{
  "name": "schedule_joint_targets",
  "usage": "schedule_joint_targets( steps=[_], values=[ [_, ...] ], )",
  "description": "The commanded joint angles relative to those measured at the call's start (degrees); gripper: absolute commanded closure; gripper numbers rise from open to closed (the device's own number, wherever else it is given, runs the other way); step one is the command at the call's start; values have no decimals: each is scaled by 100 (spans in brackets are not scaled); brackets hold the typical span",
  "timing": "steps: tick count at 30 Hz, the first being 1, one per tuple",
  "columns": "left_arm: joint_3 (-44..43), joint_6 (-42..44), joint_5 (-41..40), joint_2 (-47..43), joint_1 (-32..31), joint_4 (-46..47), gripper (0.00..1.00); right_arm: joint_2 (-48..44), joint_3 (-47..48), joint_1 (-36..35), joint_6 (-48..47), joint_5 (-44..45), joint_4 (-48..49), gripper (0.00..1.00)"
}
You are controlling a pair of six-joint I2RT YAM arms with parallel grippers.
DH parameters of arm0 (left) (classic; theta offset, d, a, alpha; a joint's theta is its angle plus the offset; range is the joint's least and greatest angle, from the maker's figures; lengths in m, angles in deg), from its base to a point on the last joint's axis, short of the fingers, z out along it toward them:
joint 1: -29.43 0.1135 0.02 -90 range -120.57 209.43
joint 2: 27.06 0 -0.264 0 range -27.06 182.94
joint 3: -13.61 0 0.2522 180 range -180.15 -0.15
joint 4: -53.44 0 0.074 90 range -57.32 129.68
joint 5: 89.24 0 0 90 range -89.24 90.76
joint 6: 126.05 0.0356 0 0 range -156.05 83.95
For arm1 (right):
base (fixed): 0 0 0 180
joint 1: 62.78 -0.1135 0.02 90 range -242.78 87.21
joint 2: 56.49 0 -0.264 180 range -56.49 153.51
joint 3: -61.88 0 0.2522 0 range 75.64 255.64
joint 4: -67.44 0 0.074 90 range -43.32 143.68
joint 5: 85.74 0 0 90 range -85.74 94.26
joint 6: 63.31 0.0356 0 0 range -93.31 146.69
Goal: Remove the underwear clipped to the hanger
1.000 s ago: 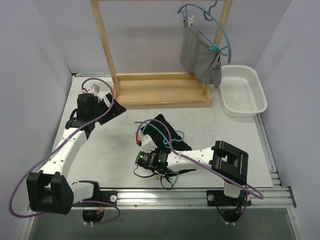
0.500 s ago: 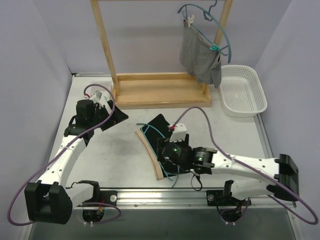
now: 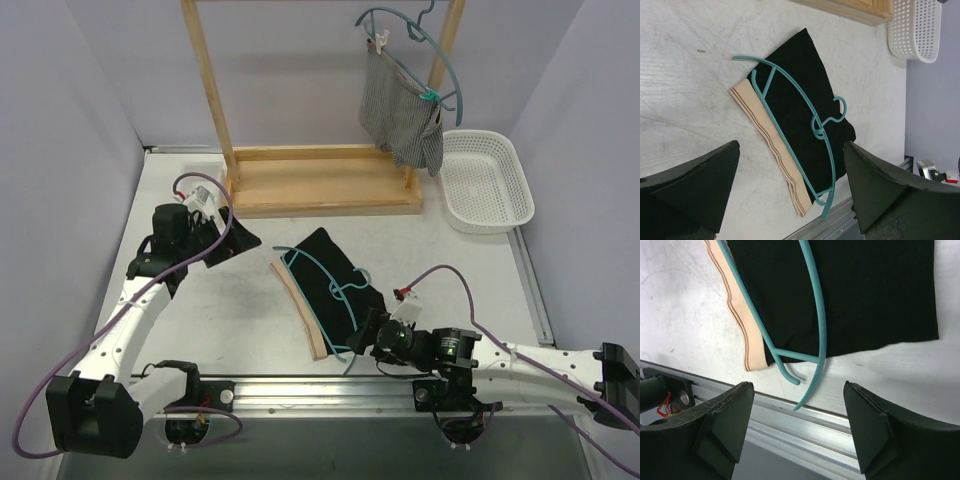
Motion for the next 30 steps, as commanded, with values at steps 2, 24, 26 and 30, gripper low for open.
schedule_joint_targets(
  steps=[2, 24, 26, 30],
  values=[
    [125, 101, 109, -155, -25, -8, 6, 152, -309, -37, 666, -174, 358, 27],
    [432, 110, 188, -366, -7, 1, 6, 1683, -819, -72, 878, -588, 1662, 81],
    [468, 101, 214, -358, -7, 10, 6, 1455, -811, -72, 825, -570, 1294, 95],
    [521, 57, 241, -331, -7, 115, 6, 1084, -618, -72, 632, -377, 853, 100]
  ],
)
